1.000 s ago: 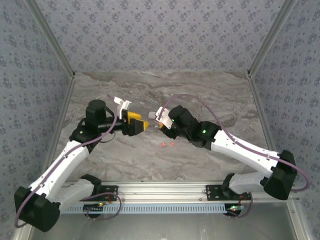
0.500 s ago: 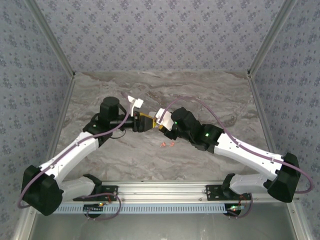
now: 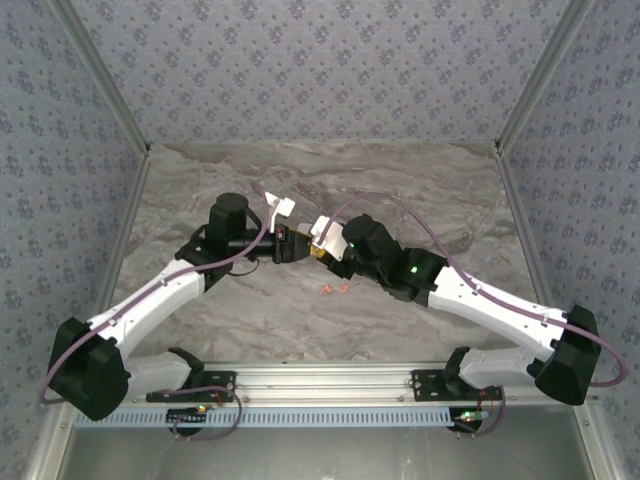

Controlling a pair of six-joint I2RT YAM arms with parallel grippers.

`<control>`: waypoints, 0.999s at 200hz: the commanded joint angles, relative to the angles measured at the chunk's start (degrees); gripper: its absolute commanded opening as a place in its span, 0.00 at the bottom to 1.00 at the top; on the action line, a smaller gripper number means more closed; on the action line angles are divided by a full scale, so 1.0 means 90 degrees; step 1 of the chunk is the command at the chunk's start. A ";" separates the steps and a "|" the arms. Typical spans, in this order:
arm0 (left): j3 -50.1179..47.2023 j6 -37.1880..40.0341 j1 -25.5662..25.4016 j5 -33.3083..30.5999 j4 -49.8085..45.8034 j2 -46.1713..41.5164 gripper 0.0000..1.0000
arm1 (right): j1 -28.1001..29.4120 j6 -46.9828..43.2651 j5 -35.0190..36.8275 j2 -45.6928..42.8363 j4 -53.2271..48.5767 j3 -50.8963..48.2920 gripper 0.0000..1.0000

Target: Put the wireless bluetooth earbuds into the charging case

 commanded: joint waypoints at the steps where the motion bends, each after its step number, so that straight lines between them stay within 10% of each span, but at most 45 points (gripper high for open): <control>1: 0.0274 0.0034 -0.0057 -0.0001 0.0273 0.0049 0.41 | 0.0048 -0.0004 0.0013 0.0028 0.0131 0.0044 0.41; 49: 0.0253 0.0076 -0.0057 -0.0010 0.0338 0.0069 0.26 | 0.0011 0.0102 -0.0226 0.0052 -0.0050 0.0199 0.46; 110: -0.0177 0.0222 -0.0071 -0.0366 0.1317 -0.0281 0.17 | -0.0913 0.0976 -0.2164 -0.0597 -0.0309 0.0065 0.87; 153: -0.0990 0.0494 -0.0162 -0.0946 0.2904 -0.0836 0.16 | -0.2195 0.2616 -0.4590 -0.1318 0.1327 -0.0872 0.92; 200: -0.1304 0.0970 -0.0460 -0.1090 0.3450 -0.1151 0.09 | -0.2497 0.3493 -0.5129 -0.1134 0.2229 -0.0924 0.86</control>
